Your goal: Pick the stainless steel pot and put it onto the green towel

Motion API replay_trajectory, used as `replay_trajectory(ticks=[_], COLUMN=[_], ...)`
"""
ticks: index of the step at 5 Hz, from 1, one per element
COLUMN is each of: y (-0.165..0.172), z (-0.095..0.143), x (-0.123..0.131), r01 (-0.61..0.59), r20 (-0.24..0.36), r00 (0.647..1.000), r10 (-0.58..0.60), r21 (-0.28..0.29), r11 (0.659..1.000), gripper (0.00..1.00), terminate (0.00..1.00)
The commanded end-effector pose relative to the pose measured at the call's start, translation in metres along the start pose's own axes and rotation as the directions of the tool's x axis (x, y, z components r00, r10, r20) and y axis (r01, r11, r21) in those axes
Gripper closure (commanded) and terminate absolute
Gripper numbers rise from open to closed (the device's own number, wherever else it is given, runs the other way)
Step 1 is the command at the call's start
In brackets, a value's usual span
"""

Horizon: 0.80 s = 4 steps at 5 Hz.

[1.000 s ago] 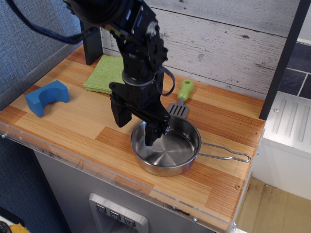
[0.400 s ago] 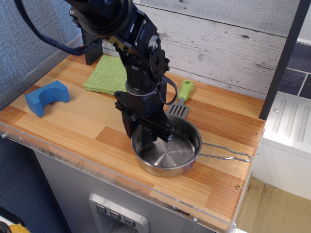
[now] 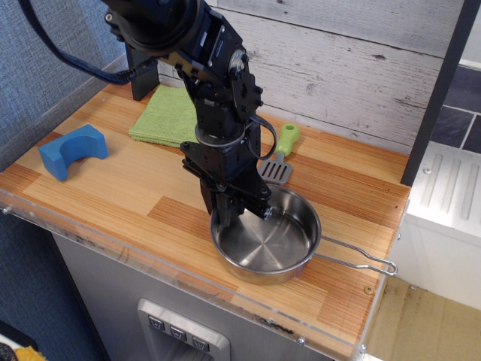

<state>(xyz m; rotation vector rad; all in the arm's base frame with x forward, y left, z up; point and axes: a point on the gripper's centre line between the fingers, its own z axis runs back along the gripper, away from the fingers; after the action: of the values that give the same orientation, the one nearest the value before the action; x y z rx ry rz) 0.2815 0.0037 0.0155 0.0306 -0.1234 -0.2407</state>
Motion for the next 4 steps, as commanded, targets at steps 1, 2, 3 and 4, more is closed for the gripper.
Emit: replay_trajectory(ticks=[1,2,3,4], y=[0.015,0.028,0.048,0.069], z=[0.028,0.038,0.054,0.072], x=[0.009,0.013,0.02,0.031], r01=[-0.031,-0.086,-0.144,-0.17], r20=[0.066,0.085,0.102,0.126], r00=[0.997,0.993,0.985,0.979], r10=[0.029,0.083,0.139,0.163], r21=[0.027,0.033,0.045,0.046], r11=[0.999,0.996,0.989,0.984], gripper=[1.0,1.0,1.0,1.0], terminate=[0.0,0.0,0.0,0.0])
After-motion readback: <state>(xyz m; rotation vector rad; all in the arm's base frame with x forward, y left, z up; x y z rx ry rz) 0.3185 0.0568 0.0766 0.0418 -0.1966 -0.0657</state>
